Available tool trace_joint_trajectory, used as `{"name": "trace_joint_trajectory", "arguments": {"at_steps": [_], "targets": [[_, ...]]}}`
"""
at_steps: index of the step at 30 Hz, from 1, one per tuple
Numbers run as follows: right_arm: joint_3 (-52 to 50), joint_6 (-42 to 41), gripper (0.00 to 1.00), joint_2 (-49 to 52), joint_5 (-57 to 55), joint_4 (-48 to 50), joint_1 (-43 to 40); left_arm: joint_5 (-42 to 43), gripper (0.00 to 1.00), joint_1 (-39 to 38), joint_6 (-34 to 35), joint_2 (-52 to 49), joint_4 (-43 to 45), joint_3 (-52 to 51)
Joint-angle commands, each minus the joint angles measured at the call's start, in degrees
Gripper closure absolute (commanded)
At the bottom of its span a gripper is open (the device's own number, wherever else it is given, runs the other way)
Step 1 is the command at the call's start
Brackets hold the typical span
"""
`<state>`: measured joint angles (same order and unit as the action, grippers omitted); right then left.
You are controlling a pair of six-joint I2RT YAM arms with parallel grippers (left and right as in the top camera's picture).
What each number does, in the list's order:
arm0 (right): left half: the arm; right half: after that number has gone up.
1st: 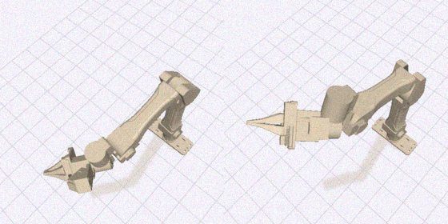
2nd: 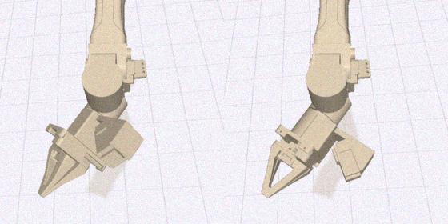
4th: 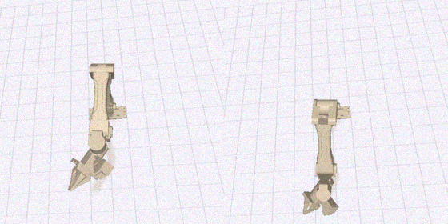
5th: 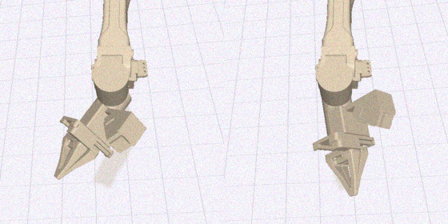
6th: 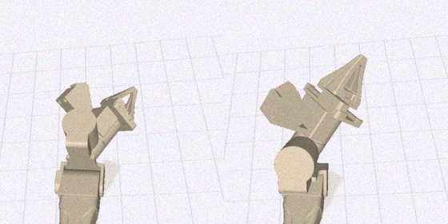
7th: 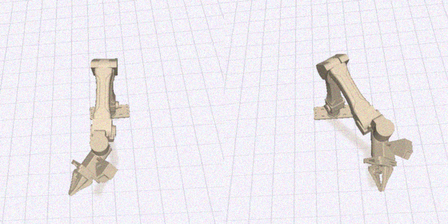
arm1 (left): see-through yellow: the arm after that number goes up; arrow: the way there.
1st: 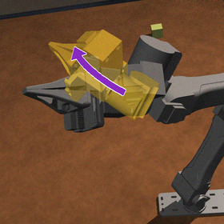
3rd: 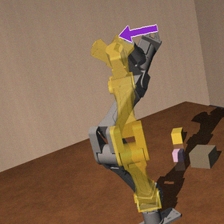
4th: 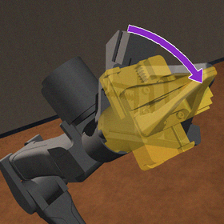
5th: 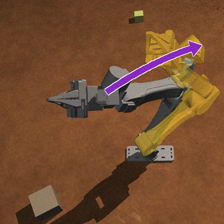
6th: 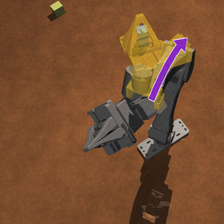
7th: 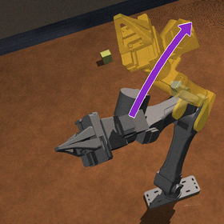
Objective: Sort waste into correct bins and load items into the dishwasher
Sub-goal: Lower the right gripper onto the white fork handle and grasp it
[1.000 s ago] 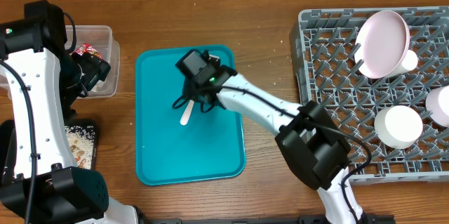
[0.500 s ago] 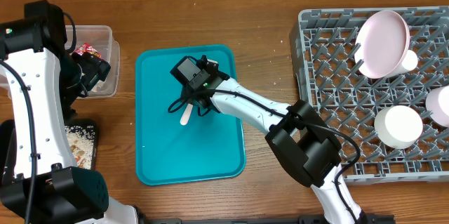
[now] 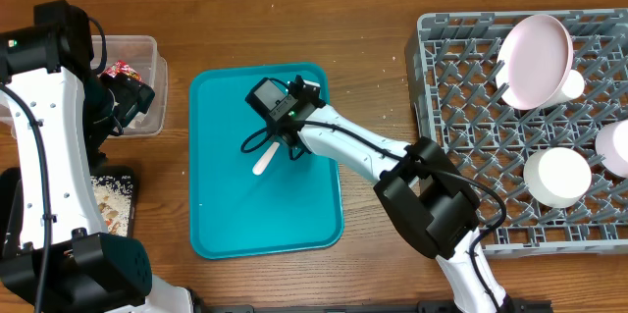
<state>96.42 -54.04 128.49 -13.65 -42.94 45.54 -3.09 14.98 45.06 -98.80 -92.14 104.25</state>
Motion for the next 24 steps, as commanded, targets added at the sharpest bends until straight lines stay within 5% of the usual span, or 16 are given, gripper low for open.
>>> {"name": "trace_joint_trajectory", "arguments": {"at_steps": [1,9,24], "targets": [[0.9,-3.5,0.47,1.4,7.6,-0.2,-0.3,-0.5,0.00,-0.4,0.2,-0.3,-0.1,0.0],[0.9,-17.4,0.47,1.4,15.8,-3.9,-0.2,-0.5,0.00,-0.4,0.2,-0.3,-0.1,0.0],[0.3,-21.2,0.55,4.7,6.1,-4.2,1.3,-0.5,0.00,-0.4,0.2,-0.3,-0.1,0.0]]}}
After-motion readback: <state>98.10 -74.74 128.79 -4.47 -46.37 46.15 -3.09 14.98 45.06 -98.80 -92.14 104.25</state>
